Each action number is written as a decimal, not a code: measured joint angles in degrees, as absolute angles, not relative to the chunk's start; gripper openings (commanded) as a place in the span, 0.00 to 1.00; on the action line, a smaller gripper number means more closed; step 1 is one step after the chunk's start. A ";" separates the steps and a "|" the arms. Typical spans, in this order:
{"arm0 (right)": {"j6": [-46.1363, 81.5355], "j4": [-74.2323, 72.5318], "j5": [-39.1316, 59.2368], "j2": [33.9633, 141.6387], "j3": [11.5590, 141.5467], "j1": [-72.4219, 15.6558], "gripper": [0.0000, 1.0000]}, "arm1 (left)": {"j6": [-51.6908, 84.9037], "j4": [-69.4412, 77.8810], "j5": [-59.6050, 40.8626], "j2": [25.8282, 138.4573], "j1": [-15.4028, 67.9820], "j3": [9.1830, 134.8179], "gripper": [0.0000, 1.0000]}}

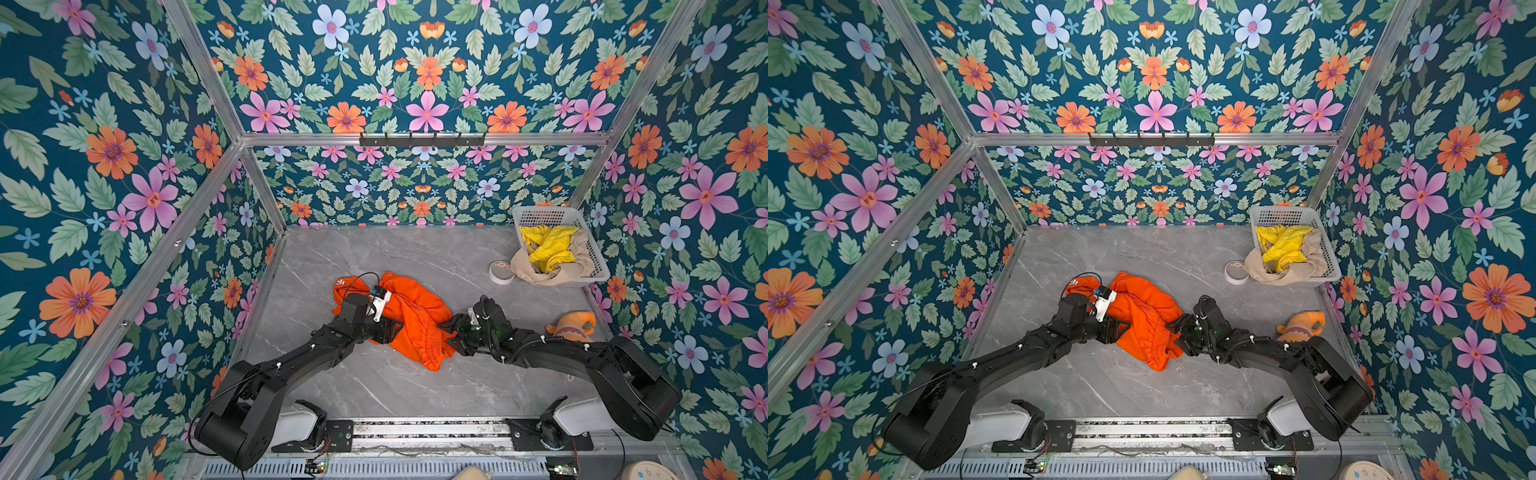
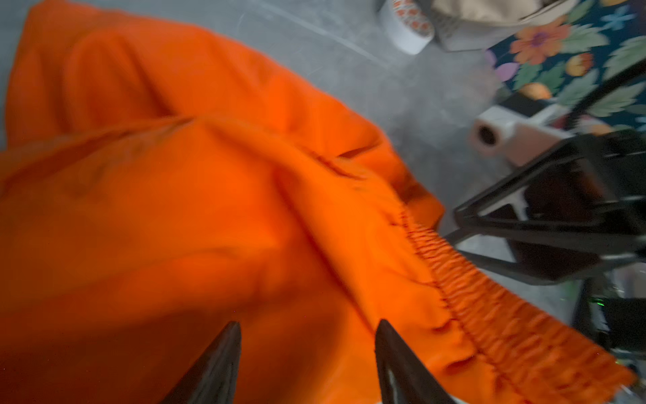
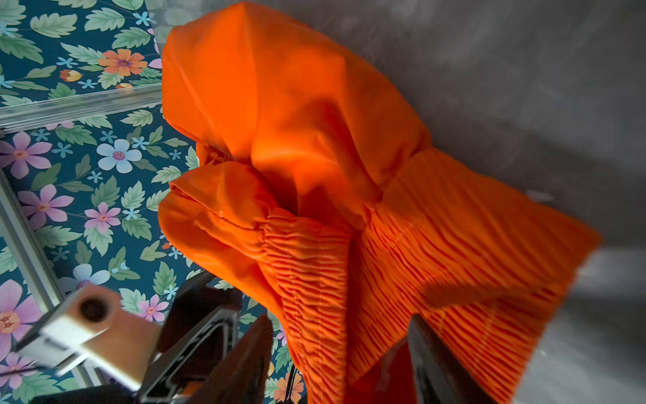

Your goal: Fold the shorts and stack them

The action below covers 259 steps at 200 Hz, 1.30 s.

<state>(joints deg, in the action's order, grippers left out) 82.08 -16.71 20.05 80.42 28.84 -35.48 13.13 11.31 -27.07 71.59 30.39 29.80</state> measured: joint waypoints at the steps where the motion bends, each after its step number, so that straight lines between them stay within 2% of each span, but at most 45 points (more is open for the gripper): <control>1: 82.06 -16.62 20.05 80.31 28.80 -35.48 0.62 | 13.10 11.38 -27.22 71.46 30.48 29.85 0.64; 28: 80.93 -13.82 19.92 76.36 26.89 -35.51 0.62 | 11.31 11.66 -32.01 67.00 34.00 32.42 0.66; 60: 80.62 -11.57 19.90 72.38 24.40 -35.35 0.62 | 5.78 6.72 -32.73 65.93 41.63 36.34 0.68; 101: 80.42 -10.52 19.94 70.22 23.11 -34.70 0.63 | -0.62 -0.51 -27.33 72.07 51.11 38.96 0.72; 146: 80.42 -10.39 19.75 68.69 21.74 -34.65 0.62 | -3.57 -1.96 -21.43 78.67 55.22 41.32 0.73; 155: 80.42 -10.39 19.75 68.47 21.63 -34.65 0.62 | -3.64 -1.85 -20.60 79.50 55.42 41.52 0.67; 172: 80.40 -10.41 19.81 68.12 21.61 -34.65 0.62 | -3.81 -1.76 -19.33 80.58 55.92 41.54 0.40; 181: 80.36 -10.46 19.99 68.05 21.74 -34.65 0.62 | -4.12 -1.74 -18.59 80.75 56.18 41.39 0.33; 214: 78.91 -10.74 21.37 69.56 23.70 -34.98 0.61 | -4.80 0.99 -15.70 76.03 56.93 36.16 0.24; 259: 79.57 -13.89 22.85 74.61 24.29 -36.71 0.60 | -6.28 7.38 -12.27 66.70 59.20 25.78 0.23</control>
